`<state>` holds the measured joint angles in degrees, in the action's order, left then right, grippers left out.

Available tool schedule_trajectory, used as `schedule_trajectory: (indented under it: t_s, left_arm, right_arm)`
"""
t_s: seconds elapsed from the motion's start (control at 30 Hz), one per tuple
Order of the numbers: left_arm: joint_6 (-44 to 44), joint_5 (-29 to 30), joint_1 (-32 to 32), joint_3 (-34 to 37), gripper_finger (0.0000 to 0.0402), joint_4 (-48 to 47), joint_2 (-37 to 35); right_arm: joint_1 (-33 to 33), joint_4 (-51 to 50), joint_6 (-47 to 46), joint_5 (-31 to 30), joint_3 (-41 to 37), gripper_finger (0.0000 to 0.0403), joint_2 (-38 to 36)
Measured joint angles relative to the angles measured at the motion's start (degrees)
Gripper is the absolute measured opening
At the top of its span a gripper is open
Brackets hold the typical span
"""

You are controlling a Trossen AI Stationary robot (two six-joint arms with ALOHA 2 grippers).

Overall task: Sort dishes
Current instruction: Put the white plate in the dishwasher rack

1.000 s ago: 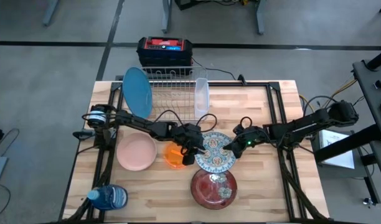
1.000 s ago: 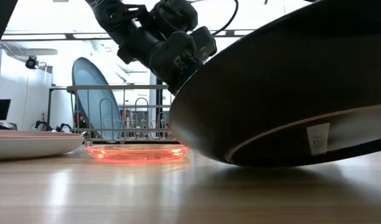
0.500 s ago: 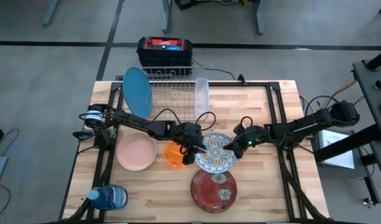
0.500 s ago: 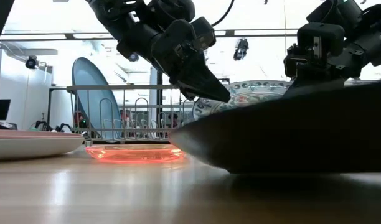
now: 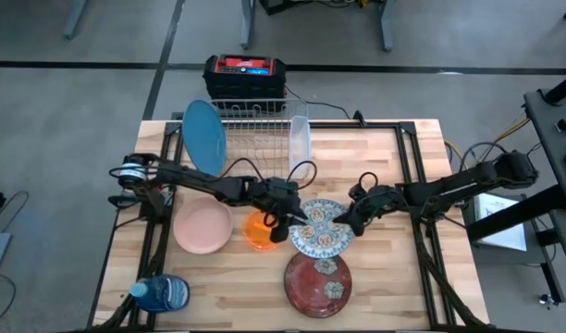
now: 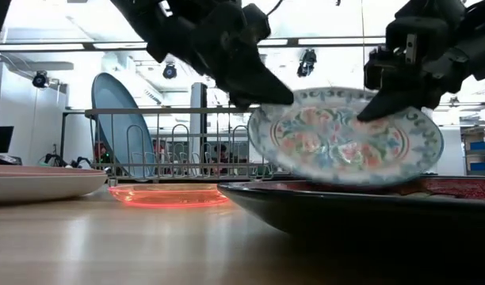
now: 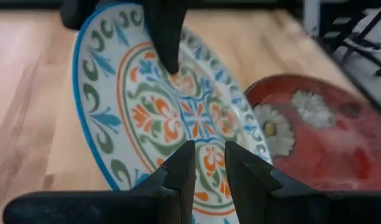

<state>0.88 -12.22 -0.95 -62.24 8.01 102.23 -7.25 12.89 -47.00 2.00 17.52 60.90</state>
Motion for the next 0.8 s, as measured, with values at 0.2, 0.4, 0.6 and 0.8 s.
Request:
schedule_trajectory:
  t_s: [0.2,0.4,0.6,0.8]
  left_arm:
    - [1.66,-0.76,0.0,0.0,0.0077,0.1,-5.36]
    - [3.1,-1.89,0.02,0.02,0.0077,0.83,-12.55]
    - [3.56,-2.22,-0.02,0.02,0.0077,1.46,-20.28]
    - [4.77,-2.23,-0.02,0.02,0.0077,4.14,-27.71]
  right_arm:
    - [0.02,-1.46,2.91,-0.82,0.0,0.0016,-6.7]
    - [-0.02,-5.43,13.62,-4.49,0.0,0.0014,-13.61]
    - [-0.02,-5.03,32.81,-11.22,0.21,0.0014,-22.08]
    - [-0.63,-5.23,63.82,-11.35,3.7,0.0014,-26.79]
